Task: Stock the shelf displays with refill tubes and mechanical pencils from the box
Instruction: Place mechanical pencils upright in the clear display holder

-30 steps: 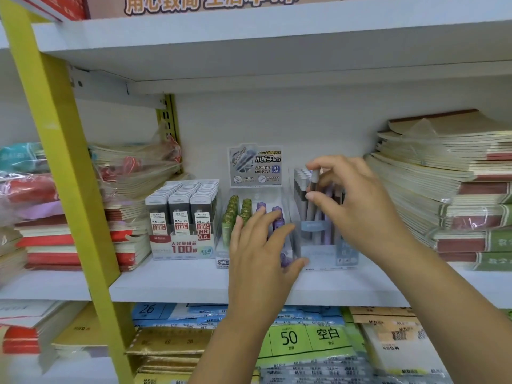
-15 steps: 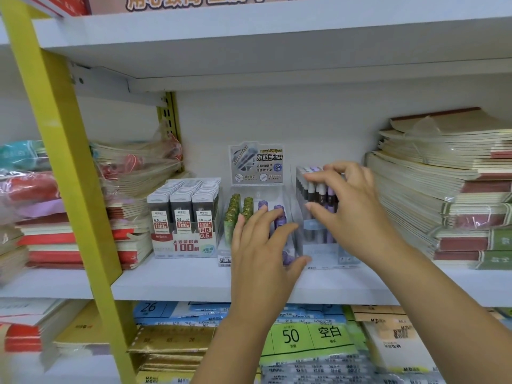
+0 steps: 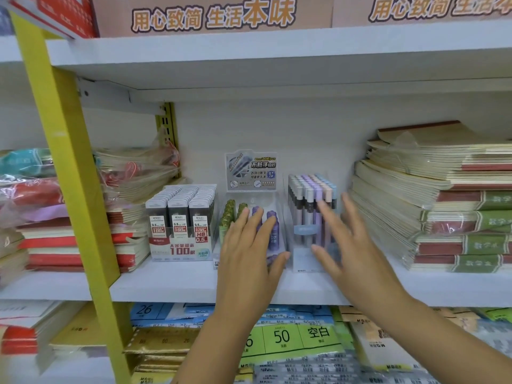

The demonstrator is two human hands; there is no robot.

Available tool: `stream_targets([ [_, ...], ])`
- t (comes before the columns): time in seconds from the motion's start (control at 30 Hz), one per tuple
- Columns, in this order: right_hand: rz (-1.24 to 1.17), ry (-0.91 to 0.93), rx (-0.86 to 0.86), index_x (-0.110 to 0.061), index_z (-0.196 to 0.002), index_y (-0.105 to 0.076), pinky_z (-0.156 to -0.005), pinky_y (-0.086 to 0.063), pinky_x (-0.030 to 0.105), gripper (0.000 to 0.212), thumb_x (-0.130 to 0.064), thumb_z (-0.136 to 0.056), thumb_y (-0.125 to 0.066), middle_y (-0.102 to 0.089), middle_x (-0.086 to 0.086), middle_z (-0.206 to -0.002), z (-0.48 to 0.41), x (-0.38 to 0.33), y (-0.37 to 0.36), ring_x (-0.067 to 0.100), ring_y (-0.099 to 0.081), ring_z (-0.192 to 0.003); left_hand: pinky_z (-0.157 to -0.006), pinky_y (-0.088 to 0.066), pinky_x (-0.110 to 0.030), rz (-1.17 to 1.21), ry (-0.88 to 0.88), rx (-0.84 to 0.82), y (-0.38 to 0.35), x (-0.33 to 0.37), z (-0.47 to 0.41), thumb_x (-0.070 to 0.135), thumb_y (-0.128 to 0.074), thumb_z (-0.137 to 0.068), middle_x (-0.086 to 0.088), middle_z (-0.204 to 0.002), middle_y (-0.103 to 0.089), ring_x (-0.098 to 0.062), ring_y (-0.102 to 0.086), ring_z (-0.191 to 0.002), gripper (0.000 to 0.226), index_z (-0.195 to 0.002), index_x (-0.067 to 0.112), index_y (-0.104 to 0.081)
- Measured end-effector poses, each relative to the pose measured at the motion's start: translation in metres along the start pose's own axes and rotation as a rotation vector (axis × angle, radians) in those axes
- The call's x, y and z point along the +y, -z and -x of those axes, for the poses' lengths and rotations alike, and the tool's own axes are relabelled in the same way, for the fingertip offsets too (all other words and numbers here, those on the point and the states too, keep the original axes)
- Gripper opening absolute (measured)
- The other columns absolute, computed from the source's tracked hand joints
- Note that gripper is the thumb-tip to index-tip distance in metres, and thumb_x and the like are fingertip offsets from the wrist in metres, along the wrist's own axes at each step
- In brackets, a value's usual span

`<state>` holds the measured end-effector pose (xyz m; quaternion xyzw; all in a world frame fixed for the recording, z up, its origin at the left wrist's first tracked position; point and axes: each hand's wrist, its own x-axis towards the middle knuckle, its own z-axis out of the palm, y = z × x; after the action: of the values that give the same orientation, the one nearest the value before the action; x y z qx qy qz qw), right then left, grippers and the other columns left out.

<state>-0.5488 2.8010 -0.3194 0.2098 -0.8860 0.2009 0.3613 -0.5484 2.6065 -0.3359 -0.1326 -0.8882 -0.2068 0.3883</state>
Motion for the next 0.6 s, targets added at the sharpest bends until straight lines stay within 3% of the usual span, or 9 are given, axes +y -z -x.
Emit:
stream_targets([
  [0.1, 0.094, 0.003, -0.042, -0.044, -0.146, 0.008, -0.076, -0.040, 0.018, 0.076, -0.043, -0.095, -0.049, 0.021, -0.006, -0.159, 0.001, -0.001, -0.012, 0.018, -0.040, -0.134, -0.123, -0.012, -0.030, 0.009, -0.006, -0.007, 0.001, 0.002, -0.002, 0.047, -0.061, -0.093, 0.006, -0.159, -0.035, -0.013, -0.018, -0.150, 0.063, -0.149, 0.025, -0.042],
  [0.17, 0.093, -0.024, -0.044, -0.042, -0.151, -0.003, -0.076, -0.044, 0.021, 0.073, -0.045, -0.095, -0.050, 0.014, -0.004, -0.161, 0.001, -0.005, -0.011, 0.019, -0.037, -0.137, -0.123, -0.012, -0.029, 0.009, -0.008, -0.019, 0.005, 0.004, -0.002, 0.049, -0.060, -0.094, 0.007, -0.159, -0.036, -0.012, -0.019, -0.150, 0.063, -0.149, 0.026, -0.042],
  [0.23, 0.045, -0.063, 0.024, -0.041, -0.150, -0.018, -0.095, -0.044, 0.032, 0.064, -0.051, -0.094, -0.047, 0.001, -0.003, -0.162, -0.002, -0.010, -0.002, 0.022, -0.030, -0.142, -0.122, -0.011, -0.028, -0.001, -0.014, -0.042, 0.013, 0.003, -0.002, 0.052, -0.058, -0.094, 0.009, -0.159, -0.034, -0.010, -0.018, -0.150, 0.065, -0.150, 0.028, -0.039],
  [0.33, -0.005, -0.083, 0.090, -0.039, -0.150, -0.020, -0.114, -0.020, 0.040, 0.059, -0.059, -0.096, -0.029, -0.008, -0.007, -0.162, -0.020, -0.008, 0.016, 0.016, -0.011, -0.148, -0.120, -0.010, -0.029, -0.047, -0.043, -0.064, 0.027, 0.002, -0.013, 0.054, -0.056, -0.093, 0.008, -0.159, -0.035, -0.012, -0.021, -0.150, 0.065, -0.150, 0.027, -0.040],
  [0.47, 0.046, -0.010, -0.160, -0.029, -0.152, -0.023, -0.116, -0.006, 0.030, 0.075, -0.067, -0.087, -0.019, -0.012, -0.007, -0.161, -0.073, -0.002, 0.037, 0.010, -0.001, -0.148, -0.123, -0.007, -0.033, -0.122, -0.083, -0.170, 0.042, -0.003, -0.049, 0.057, -0.045, -0.097, 0.005, -0.162, -0.029, -0.014, -0.016, -0.152, 0.064, -0.152, 0.026, -0.036],
  [0.53, 0.055, 0.029, -0.247, -0.028, -0.151, -0.026, -0.118, -0.009, 0.033, 0.083, -0.073, -0.082, -0.018, -0.019, -0.005, -0.160, -0.093, 0.000, 0.039, 0.014, -0.006, -0.149, -0.124, -0.010, -0.034, -0.130, -0.082, -0.259, 0.042, -0.012, -0.059, 0.056, -0.043, -0.099, 0.004, -0.163, -0.027, -0.014, -0.016, -0.152, 0.063, -0.154, 0.027, -0.033],
  [0.6, 0.063, 0.060, -0.309, -0.030, -0.149, -0.031, -0.118, -0.018, 0.035, 0.078, -0.072, -0.084, -0.020, -0.028, -0.004, -0.157, -0.103, 0.002, 0.036, 0.018, -0.017, -0.147, -0.122, -0.016, -0.033, -0.115, -0.084, -0.328, 0.038, -0.020, -0.059, 0.055, -0.041, -0.100, 0.006, -0.161, -0.032, -0.013, -0.021, -0.151, 0.058, -0.152, 0.031, -0.036],
])
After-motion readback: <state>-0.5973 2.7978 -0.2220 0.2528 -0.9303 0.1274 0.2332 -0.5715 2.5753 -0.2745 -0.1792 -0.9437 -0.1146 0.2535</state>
